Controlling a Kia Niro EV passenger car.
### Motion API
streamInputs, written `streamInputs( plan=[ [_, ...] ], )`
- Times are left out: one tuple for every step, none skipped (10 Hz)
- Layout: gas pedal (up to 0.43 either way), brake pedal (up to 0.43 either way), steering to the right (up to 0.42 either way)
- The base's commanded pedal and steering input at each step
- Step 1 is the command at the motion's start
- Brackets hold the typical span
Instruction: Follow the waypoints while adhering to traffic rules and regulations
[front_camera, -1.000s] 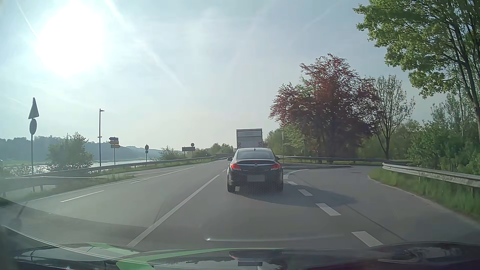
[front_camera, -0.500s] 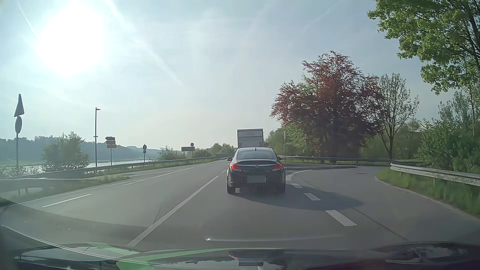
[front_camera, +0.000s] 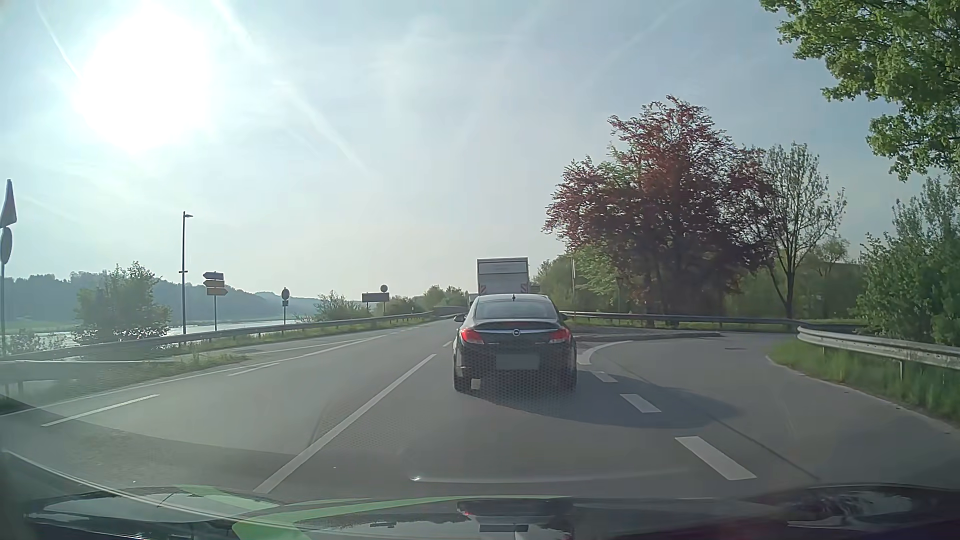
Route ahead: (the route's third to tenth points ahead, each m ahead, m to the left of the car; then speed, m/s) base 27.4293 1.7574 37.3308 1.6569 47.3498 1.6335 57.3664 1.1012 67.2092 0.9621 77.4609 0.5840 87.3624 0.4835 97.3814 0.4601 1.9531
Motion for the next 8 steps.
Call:
streamInputs(
  plan=[
    [0.0, 0.006, -0.012],
    [0.0, 0.018, -0.011],
    [0.0, 0.018, -0.011],
    [0.0, 0.055, -0.011],
    [0.0, 0.104, -0.01],
    [0.0, 0.122, -0.01],
    [0.0, 0.134, -0.01],
    [0.0, 0.146, -0.01]
  ],
)
